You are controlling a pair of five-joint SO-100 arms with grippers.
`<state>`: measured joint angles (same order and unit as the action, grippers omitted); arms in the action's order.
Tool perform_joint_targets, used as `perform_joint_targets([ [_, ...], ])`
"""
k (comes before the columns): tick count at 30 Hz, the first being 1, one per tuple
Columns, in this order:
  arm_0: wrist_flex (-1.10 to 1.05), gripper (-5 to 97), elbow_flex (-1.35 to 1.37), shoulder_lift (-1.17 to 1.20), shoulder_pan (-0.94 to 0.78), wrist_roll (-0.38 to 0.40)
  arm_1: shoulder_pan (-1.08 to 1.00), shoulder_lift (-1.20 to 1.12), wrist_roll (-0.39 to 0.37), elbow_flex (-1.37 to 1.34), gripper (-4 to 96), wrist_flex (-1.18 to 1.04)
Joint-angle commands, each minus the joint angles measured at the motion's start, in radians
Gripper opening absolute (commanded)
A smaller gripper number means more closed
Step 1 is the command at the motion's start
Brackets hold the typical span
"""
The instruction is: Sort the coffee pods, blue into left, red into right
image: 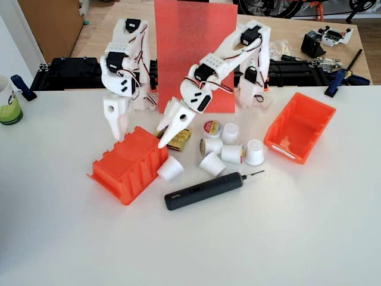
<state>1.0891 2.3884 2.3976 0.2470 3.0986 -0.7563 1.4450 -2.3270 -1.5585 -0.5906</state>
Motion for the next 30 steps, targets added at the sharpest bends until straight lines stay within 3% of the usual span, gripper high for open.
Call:
perform_joint_targets([
  [1,0.026,14,-0.038,0.038,0.081,0.077,0.044,0.081,-0.028,0.097,38.7,-0.081],
  [6,0.23,15,-0.196,0.058,0.247,0.25,0.091,0.063,-0.021,0.132,39.1,-0.094],
  [12,0.212,17,-0.153,0.091,0.245,0.186,0.061,-0.028,0.064,0.124,41.7,-0.1],
  [17,0.098,17,-0.057,0.103,0.242,0.179,0.046,-0.067,0.043,0.121,41.6,-0.216],
  [19,0.094,17,-0.057,0.103,0.239,0.179,0.038,-0.069,-0.008,0.117,40.3,-0.264],
  [23,0.098,17,-0.057,0.107,0.236,0.179,0.003,-0.084,-0.04,0.114,39.6,-0.249],
  [26,0.098,17,-0.057,0.114,0.229,0.176,-0.021,-0.112,-0.021,0.114,37.9,-0.175],
  [30,0.098,17,-0.055,0.117,0.178,0.106,-0.046,-0.15,0.02,0.13,37.0,-0.094],
])
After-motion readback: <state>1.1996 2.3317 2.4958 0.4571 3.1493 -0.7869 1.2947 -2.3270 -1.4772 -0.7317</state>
